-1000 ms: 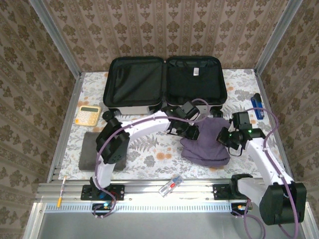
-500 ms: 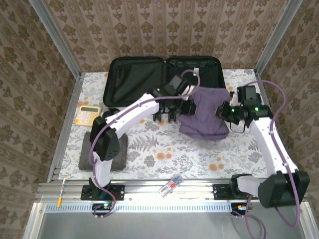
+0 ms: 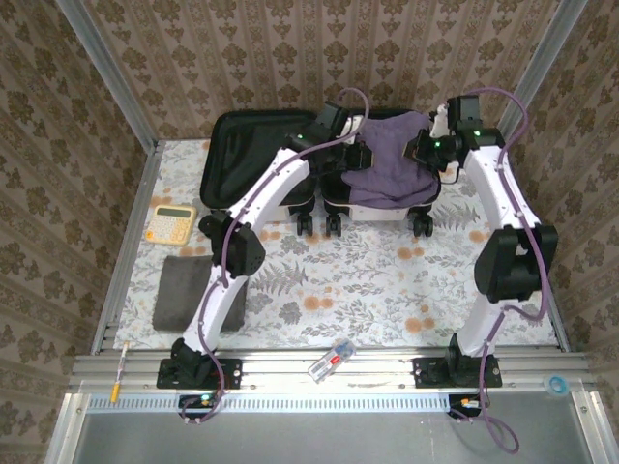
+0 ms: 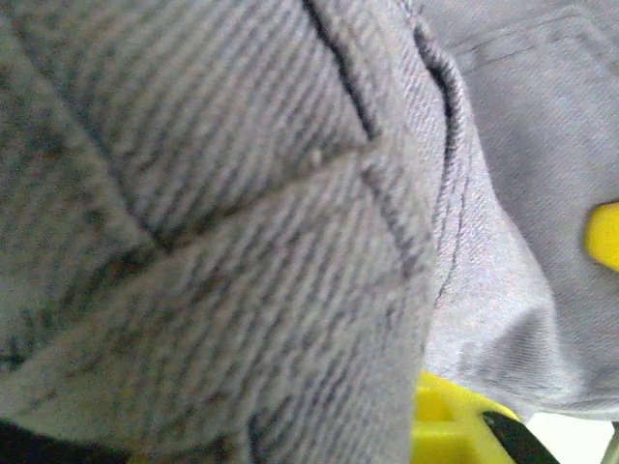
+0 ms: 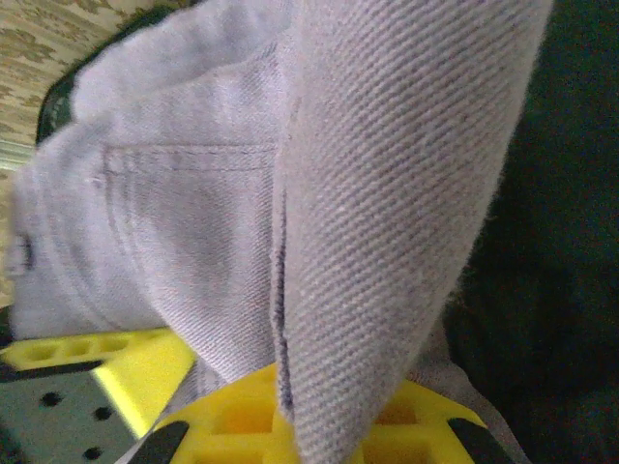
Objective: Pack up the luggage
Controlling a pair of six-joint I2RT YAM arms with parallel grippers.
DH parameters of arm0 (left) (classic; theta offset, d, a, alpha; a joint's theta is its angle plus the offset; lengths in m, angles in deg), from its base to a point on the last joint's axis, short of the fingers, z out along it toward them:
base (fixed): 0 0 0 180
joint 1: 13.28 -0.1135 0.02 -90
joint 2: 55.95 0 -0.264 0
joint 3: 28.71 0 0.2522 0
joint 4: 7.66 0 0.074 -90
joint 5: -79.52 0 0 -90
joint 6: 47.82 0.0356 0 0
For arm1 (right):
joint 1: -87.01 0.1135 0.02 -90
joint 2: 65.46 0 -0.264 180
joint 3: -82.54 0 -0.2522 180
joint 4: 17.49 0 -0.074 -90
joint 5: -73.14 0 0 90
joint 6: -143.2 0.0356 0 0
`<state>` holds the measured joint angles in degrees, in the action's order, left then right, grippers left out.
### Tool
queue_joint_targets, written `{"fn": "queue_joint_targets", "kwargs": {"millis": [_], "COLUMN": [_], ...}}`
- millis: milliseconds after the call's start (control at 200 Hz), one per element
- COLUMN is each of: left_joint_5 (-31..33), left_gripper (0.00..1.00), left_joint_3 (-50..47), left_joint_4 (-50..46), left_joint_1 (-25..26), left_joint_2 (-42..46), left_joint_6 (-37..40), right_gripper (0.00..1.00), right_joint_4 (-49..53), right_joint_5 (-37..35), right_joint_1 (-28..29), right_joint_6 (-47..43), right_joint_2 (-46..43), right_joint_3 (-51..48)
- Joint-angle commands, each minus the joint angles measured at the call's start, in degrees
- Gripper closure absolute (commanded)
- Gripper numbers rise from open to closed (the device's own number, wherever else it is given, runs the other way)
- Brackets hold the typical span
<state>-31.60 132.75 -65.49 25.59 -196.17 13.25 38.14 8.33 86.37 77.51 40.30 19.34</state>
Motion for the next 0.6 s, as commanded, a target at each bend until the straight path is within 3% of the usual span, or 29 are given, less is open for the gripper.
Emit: {"fn": "queue_joint_targets", "kwargs": {"millis": [0,190,595], "left_joint_5": [-4.0,-5.2,-6.4], "left_gripper": [1.0,1.0,0.99], "left_joint_3": [-1.6,6.0,4.7], "left_joint_4": [14.4,18.7,24.2], "left_joint_1": [-1.5,-3.3,-6.6], "left_joint_2": [0.0,-7.1,-12.5], "left_joint_6": [-3.6,-7.3,-10.0], "right_gripper": [1.0,1.0,1.0], "right_joint_4": [1.2,3.2,5.7], "right_joint_5": [5.0,6.6,5.6], "right_joint_1": [0.1,0.0,-2.7], "right_joint_6": [-0.6,-0.2,0.6], "right_joint_2": [4.4,12.7,25.7], "right_joint_3": [6.9,16.4,26.6]}}
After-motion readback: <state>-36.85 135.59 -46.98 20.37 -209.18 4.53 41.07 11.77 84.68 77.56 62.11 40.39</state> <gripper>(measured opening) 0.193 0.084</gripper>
